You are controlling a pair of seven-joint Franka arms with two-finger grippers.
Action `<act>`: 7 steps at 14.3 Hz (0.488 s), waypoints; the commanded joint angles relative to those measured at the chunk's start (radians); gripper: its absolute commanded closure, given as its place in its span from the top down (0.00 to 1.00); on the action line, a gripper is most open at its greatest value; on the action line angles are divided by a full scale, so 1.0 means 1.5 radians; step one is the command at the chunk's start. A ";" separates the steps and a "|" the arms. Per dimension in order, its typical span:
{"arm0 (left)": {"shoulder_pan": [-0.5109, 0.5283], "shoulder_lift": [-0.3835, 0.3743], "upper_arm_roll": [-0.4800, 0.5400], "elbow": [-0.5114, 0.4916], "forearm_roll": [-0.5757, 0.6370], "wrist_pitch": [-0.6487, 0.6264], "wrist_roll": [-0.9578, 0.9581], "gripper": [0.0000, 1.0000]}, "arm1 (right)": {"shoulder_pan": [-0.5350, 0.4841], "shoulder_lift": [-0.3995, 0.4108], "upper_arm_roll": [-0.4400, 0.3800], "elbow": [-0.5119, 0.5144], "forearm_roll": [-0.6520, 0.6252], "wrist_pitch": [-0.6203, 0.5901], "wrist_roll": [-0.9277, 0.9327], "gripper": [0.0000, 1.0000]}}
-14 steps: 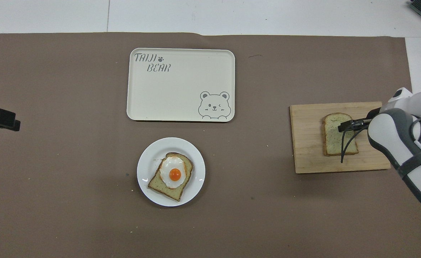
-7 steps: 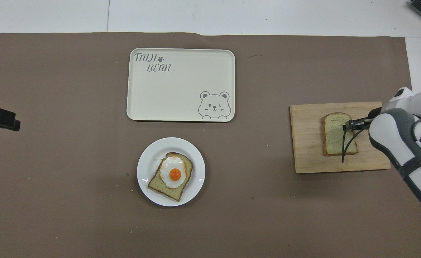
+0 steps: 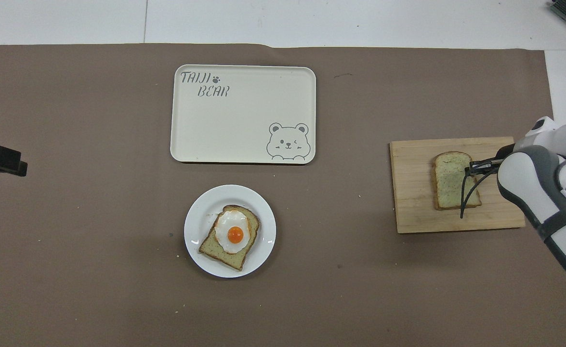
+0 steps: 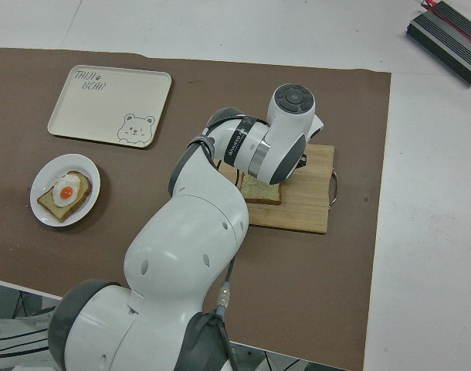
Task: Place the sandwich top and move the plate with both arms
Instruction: 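Lower the right gripper and pinch the bread slice edge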
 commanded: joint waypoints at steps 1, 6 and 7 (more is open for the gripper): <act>0.004 -0.014 -0.003 -0.014 0.008 -0.004 0.003 1.00 | -0.001 -0.001 0.007 -0.010 0.013 0.010 -0.010 0.00; 0.004 -0.014 -0.003 -0.014 0.008 -0.004 0.003 1.00 | -0.001 -0.008 0.007 0.011 0.009 -0.015 -0.013 0.00; 0.004 -0.014 -0.003 -0.014 0.008 -0.004 0.003 1.00 | -0.001 -0.010 0.007 0.023 0.009 -0.042 -0.013 0.00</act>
